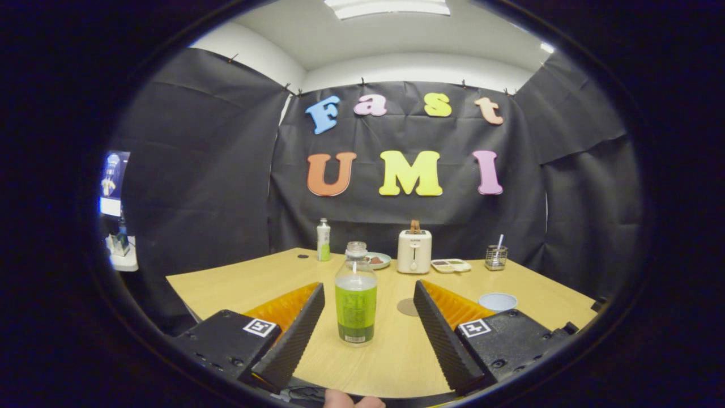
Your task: Take the bottle from table, then pour the juice into the cup, finally place the bottle on the coaster
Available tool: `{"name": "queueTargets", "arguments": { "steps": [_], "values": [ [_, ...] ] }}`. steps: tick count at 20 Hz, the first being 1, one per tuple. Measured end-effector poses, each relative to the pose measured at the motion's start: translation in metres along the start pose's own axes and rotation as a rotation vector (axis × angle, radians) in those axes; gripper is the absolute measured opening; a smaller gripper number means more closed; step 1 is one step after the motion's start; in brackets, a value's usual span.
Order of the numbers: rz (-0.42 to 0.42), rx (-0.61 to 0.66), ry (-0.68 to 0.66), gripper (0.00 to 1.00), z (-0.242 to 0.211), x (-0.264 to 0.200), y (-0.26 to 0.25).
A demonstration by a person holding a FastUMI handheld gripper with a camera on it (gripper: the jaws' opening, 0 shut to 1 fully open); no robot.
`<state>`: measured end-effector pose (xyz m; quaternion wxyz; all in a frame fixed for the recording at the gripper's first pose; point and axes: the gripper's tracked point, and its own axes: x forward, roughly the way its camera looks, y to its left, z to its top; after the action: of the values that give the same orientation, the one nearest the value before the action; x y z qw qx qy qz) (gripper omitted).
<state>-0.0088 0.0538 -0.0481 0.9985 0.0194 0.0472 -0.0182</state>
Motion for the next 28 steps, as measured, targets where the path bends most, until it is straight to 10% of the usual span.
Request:
{"name": "queueTargets", "arguments": {
  "steps": [28],
  "values": [
    [-0.124,0.091,0.178,1.00,-0.075,0.118,0.023]
  ]
}}
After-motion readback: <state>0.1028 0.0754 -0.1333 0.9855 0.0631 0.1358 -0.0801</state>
